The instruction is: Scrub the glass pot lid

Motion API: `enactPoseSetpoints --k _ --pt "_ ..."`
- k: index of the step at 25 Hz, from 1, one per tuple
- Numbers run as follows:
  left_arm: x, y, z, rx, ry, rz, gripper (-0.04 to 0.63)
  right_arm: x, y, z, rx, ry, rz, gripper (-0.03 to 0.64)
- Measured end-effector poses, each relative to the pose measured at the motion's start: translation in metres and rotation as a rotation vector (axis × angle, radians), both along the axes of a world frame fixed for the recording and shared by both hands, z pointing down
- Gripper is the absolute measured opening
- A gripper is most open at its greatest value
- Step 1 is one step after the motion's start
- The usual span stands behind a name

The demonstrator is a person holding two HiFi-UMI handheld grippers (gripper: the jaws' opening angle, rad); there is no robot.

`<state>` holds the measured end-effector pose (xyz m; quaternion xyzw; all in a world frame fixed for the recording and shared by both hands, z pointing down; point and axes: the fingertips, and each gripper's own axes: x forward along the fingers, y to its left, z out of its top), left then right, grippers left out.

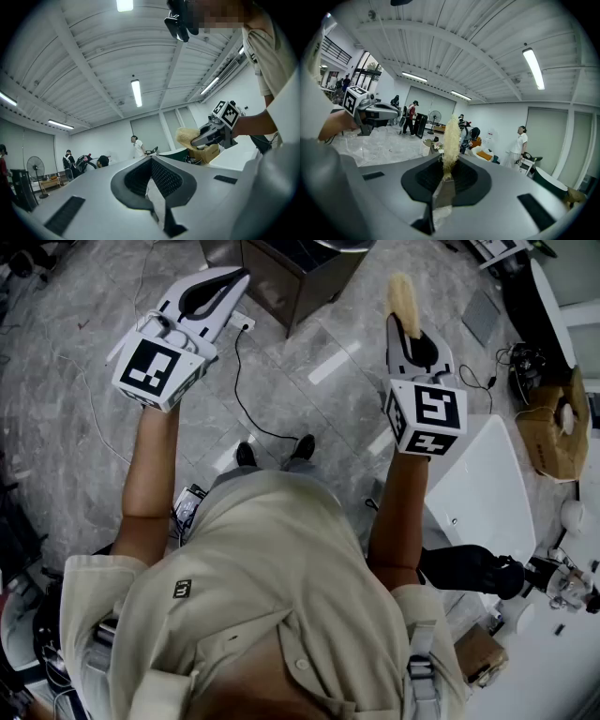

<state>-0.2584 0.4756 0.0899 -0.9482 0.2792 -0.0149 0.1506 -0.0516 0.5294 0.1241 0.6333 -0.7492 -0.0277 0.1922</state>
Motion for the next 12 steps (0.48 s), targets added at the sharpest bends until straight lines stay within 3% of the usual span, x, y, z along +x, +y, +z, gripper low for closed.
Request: enactPoseSetpoints --k 12 --pt "-0.020 -0.009 0.006 -0.005 -0.002 0.013 0.014 -0.021 -0.006 0.006 -0.009 0.002 0.014 0.048"
